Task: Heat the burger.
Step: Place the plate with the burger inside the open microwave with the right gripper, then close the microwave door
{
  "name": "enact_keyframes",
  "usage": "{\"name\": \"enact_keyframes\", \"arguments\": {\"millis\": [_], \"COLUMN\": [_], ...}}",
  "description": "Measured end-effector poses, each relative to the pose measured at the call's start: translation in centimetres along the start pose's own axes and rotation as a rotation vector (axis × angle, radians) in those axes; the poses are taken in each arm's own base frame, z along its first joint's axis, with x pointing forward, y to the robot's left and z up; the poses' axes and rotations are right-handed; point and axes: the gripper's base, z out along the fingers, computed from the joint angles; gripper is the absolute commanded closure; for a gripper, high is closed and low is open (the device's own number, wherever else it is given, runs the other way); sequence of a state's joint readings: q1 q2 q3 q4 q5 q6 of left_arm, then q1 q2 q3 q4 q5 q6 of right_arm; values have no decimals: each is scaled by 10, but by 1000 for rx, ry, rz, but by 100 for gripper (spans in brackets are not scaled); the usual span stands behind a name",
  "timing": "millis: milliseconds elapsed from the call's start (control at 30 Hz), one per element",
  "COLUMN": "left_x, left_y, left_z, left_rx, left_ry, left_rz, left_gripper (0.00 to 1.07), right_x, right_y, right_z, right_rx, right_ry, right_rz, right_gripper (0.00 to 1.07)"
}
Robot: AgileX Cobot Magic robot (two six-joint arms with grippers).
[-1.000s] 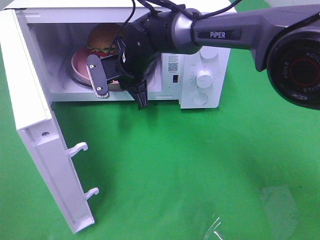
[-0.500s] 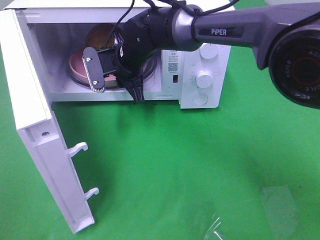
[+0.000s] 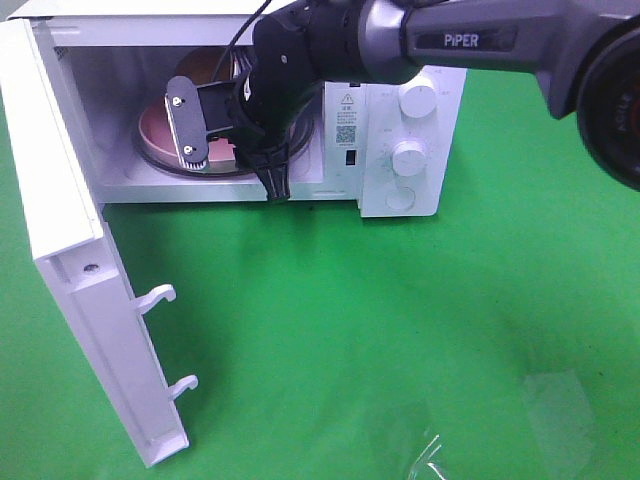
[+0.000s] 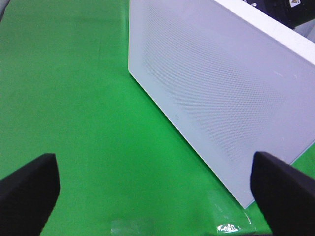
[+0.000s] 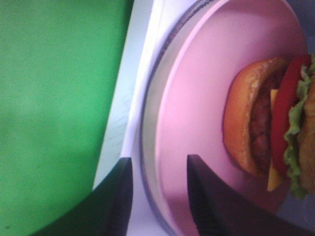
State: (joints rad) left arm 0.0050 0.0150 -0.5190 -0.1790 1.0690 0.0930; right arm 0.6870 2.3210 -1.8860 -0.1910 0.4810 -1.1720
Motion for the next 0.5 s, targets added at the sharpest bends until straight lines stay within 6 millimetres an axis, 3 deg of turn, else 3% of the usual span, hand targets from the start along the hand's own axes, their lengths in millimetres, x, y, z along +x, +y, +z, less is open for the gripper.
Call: {"name": "enact_keyframes", "arguments": {"millis": [500], "left_x": [0], "left_y": [0], "left_z": [0], "left_rx": [0], "left_ry": [0], "left_rz": [0], "left_gripper": [9], "right_x": [7], "right_y": [35], "right_z": [-41], "right_rx": [-83], "right_ry": [4], "right_rz": [1], "right_gripper": [66]}}
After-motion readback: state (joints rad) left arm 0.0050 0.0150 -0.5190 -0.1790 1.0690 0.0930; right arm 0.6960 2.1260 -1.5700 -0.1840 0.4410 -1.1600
